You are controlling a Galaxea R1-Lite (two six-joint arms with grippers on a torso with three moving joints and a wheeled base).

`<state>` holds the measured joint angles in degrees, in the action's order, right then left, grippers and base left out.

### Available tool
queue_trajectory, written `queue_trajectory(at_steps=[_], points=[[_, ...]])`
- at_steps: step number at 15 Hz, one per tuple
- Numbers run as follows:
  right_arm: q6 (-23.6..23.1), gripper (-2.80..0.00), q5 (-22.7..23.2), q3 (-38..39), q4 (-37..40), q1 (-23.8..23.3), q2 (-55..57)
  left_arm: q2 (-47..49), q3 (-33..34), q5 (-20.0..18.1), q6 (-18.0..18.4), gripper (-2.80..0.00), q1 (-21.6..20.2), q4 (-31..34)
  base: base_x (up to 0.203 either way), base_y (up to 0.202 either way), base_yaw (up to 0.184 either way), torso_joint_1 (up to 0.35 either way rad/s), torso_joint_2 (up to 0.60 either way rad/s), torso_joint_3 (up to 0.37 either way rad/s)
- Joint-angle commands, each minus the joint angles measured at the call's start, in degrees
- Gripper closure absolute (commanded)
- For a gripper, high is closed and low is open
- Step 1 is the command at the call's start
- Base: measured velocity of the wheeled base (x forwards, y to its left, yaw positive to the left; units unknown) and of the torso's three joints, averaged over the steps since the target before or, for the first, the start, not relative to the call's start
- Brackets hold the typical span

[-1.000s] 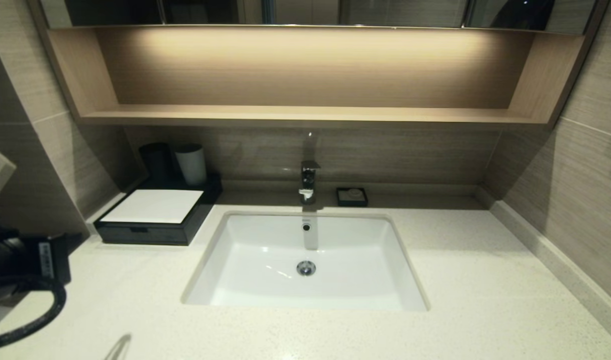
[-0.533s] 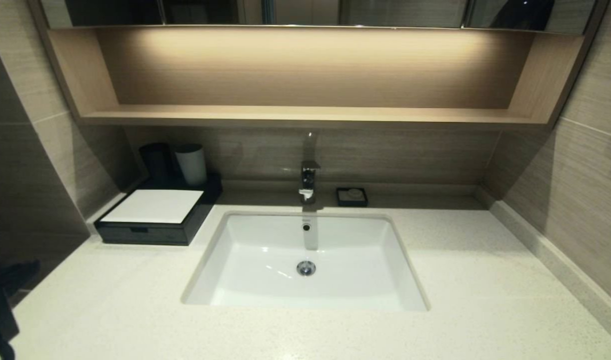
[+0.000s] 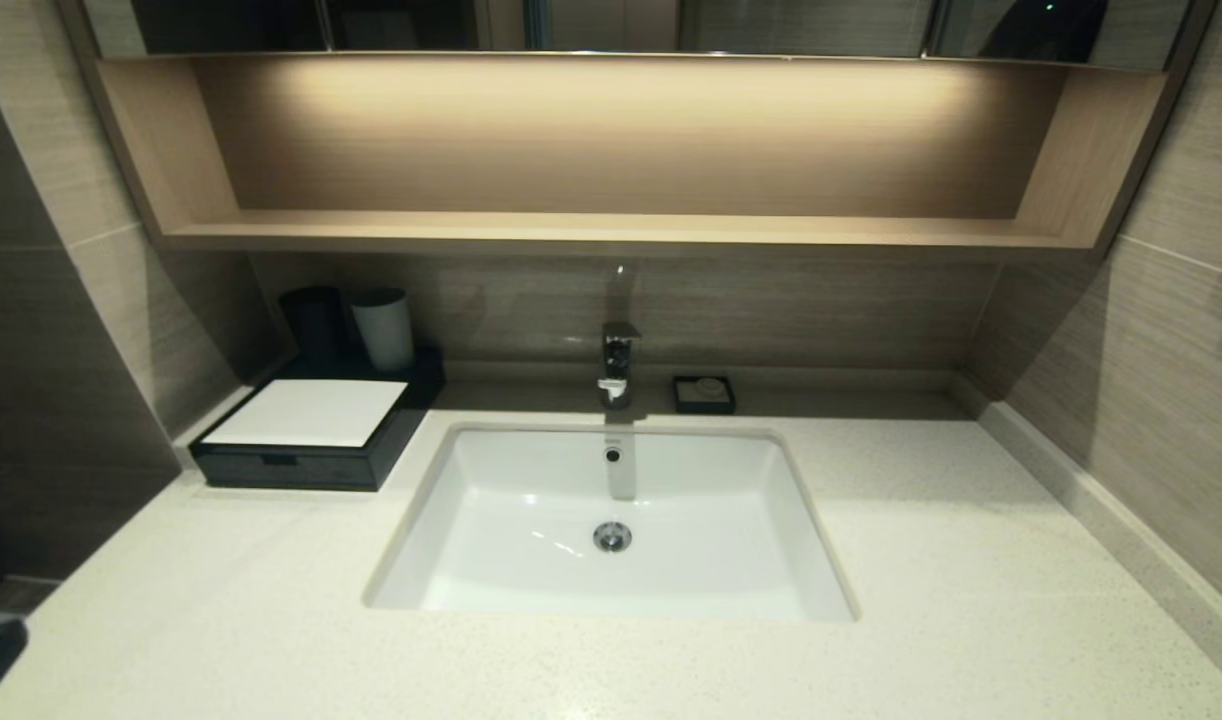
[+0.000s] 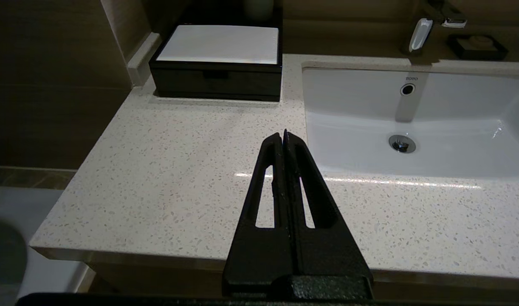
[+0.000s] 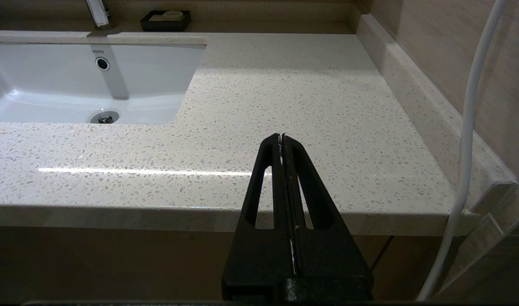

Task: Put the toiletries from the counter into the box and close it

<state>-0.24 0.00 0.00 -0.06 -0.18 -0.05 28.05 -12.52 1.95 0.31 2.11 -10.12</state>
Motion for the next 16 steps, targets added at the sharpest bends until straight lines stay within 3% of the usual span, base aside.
queue_trajectory(at_steps=[1, 12, 16], points=[[-0.02, 0.00, 0.00, 0.09, -0.03, 0.01, 0.04, -7.17, 3.79, -0.06, 0.03, 0.00, -0.57, -1.07, 0.000, 0.000, 0.000, 0.000, 0.00, 0.000], [-0.02, 0.00, 0.06, 0.09, -0.03, 0.01, 0.05, -22.26, 13.58, -0.28, 3.12, 0.00, -1.66, -1.48, 0.000, 0.000, 0.000, 0.000, 0.00, 0.000], [-0.02, 0.00, 0.09, 0.09, -0.03, 0.01, 0.05, -24.53, 13.75, -0.63, 3.56, 0.00, -1.67, -0.08, 0.000, 0.000, 0.000, 0.000, 0.00, 0.000]])
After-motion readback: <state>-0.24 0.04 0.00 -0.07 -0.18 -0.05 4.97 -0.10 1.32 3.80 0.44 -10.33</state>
